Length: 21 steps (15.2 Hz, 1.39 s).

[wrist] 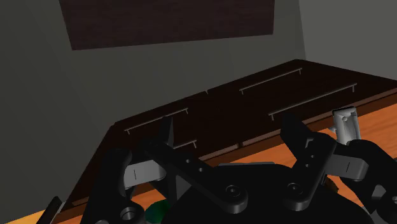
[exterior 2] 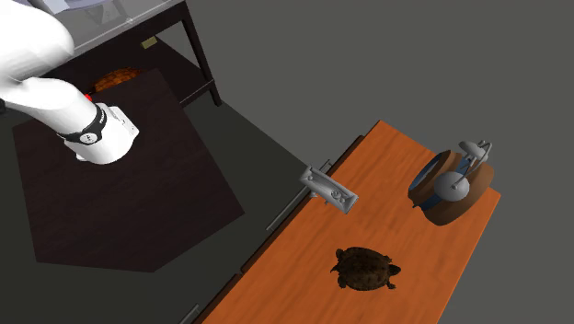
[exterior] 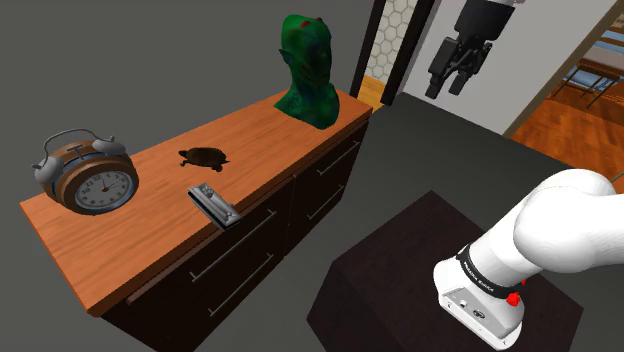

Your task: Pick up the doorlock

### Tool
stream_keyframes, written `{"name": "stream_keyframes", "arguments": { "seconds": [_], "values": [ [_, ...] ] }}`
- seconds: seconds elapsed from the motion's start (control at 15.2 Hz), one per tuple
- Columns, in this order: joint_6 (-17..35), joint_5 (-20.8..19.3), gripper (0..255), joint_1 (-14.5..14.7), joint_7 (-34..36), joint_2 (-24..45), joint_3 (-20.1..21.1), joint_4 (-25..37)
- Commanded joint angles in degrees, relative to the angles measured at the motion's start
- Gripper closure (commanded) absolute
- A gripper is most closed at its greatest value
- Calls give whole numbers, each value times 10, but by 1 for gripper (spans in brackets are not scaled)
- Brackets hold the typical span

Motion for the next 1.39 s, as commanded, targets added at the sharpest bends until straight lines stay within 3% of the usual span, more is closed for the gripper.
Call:
{"name": "stream_keyframes", "arguments": {
  "seconds": [0.0,0.73,1.32],
  "values": [
    [0,0,0,0,0,0,0,0],
    [170,42,0,41,105,119,127,-17],
    [292,12,0,53,209,278,227,37]
  ]
}}
